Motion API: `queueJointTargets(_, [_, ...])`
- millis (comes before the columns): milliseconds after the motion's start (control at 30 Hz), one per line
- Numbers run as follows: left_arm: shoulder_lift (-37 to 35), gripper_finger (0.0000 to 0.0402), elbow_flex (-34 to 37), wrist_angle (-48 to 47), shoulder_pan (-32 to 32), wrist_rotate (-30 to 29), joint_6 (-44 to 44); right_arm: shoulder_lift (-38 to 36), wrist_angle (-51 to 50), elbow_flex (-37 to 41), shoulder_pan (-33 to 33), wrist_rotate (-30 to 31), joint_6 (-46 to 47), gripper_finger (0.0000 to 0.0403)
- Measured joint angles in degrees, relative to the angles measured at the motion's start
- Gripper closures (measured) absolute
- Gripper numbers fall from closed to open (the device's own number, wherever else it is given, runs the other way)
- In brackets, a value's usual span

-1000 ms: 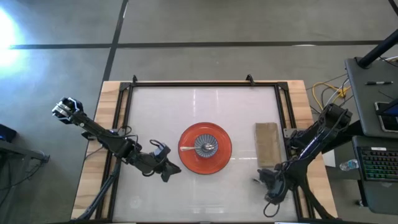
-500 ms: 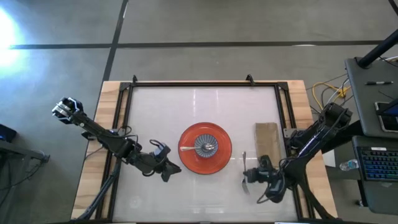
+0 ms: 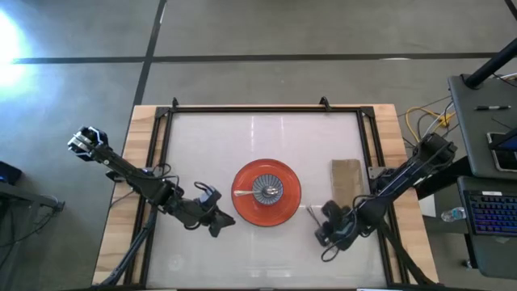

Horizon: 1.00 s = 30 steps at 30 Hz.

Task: Set table place
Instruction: Move the fork beside the plate

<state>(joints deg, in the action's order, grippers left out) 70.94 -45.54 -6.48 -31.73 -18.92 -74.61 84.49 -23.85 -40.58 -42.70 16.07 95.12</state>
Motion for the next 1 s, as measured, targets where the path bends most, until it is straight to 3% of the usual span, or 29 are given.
queueJointTargets(167, [0.0, 0.0324, 0.0, 0.0, 0.0, 0.0, 0.0, 0.4, 0.0, 0.0, 0.6, -11.4, -8.2, 0.0390])
queueJointTargets(267, [0.0, 0.0324, 0.0, 0.0, 0.0, 0.0, 0.0, 1.0, -0.1, 0.0, 1.3, -14.5, -10.9, 0.0390])
queueJointTargets(433, [0.0, 0.0324, 0.0, 0.0, 0.0, 0.0, 0.0, 1.2, -0.1, 0.0, 2.9, -15.0, -12.8, 0.0377])
queueJointTargets(733, [0.0, 0.0324, -0.2, 0.0, -1.1, 0.4, 0.0, 1.2, 0.1, -0.2, 3.2, -16.9, -9.6, 0.0281])
queueJointTargets(833, [0.0, 0.0324, -0.2, 0.0, -1.3, 0.5, 0.1, 0.3, 0.0, -1.7, 2.5, -13.5, -3.0, 0.0262])
queueJointTargets(1000, [-0.1, 0.0324, 0.0, -1.2, -1.3, 0.6, 4.8, -2.4, -2.2, -5.7, 1.6, -1.3, 8.9, 0.0264])
